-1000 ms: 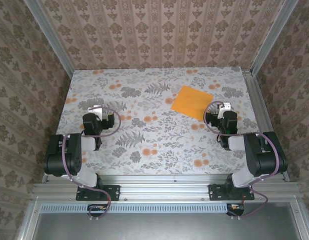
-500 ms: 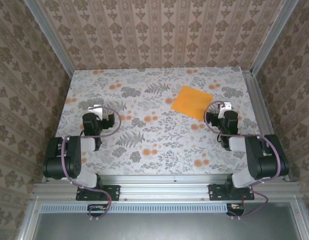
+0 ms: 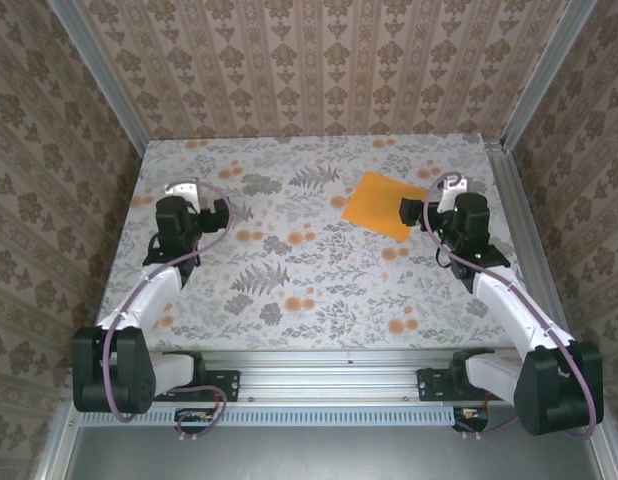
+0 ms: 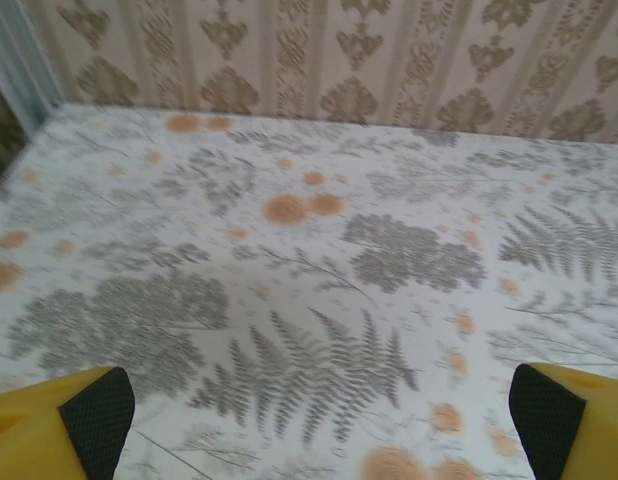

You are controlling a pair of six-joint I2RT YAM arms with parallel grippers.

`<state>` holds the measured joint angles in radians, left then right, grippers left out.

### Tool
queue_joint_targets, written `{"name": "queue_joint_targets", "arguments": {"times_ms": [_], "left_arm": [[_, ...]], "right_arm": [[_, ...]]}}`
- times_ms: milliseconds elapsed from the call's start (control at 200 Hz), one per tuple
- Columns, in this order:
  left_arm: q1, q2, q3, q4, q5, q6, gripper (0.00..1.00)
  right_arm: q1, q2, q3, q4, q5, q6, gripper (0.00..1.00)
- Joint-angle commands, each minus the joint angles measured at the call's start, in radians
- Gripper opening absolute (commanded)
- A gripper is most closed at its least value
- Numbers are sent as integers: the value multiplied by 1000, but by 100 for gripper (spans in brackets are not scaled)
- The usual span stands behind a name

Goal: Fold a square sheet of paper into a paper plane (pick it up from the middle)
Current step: Move the square sheet of paper to the center of the table.

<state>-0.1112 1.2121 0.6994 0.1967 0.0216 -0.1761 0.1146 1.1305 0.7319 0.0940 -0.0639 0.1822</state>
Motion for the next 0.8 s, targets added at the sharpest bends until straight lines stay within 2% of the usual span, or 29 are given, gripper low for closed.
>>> {"name": "queue_joint_targets", "arguments": {"times_ms": [0,205,400,795], "left_arm": [[-30,30,54,-199,100,-134,100],[-77,49,91,-222,215,-223,100],[-124,128,143,-230,323,-262,100],[-189,285,225,-216,406,-301,100]], "right_arm": [[54,58,105,-266,-29,99,100],[153,183,206,-313,94,232,100],[236,385,355,-423,297,312,100],[269,743,620,-527,366,423,100]]}}
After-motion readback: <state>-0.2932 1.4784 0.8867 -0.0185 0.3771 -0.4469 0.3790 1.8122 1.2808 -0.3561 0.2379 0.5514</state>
